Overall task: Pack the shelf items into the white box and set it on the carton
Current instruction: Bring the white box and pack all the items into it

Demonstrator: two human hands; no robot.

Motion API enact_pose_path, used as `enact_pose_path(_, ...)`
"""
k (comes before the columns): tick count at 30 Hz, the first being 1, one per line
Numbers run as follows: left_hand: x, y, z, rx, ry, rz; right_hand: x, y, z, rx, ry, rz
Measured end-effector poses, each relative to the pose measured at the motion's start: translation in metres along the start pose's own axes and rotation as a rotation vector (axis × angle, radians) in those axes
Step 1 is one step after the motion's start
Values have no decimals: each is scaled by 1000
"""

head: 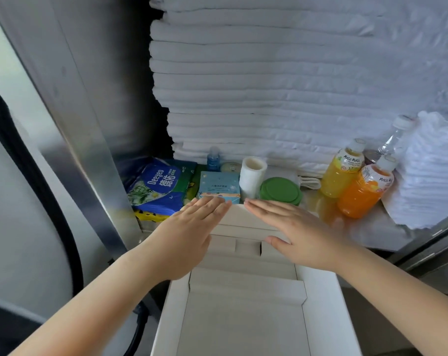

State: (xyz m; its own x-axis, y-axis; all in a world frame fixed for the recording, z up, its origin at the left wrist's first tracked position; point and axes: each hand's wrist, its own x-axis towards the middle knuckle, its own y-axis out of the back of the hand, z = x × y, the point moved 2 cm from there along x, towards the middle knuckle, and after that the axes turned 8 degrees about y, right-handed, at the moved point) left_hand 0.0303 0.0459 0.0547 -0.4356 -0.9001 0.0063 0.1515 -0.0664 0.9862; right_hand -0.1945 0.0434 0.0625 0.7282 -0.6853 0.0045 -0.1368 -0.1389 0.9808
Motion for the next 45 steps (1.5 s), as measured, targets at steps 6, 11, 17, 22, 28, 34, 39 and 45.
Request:
enact_pose_path(6, 0, 2, 5, -63, 30, 18, 13, 15, 2, 86, 26, 81)
enact_pose_path(11, -2, 2, 7, -75, 34, 12, 56, 33, 9, -24, 44, 249)
enact_pose_path(17, -4, 4, 8, -137, 38, 8, 142, 41, 41, -129, 37, 245)
enact_pose_path(22, -4, 4, 8, -159, 46, 18, 186, 31, 63, -215, -35, 120)
enact_pose_path(28, -4, 2, 9, -172, 60, 32, 201, 24, 68, -240, -60, 108)
enact_pose_path(34, -4, 1, 9, -174, 69, 24, 189, 29, 65, -232, -23, 159)
enact_pose_path(39, -4, 0, 7, -190, 64, 9, 150, 75, 47, -193, 96, 427)
enact_pose_path(45, -3, -2, 6, -215, 69, 17, 54, 97, 26, -13, 52, 603)
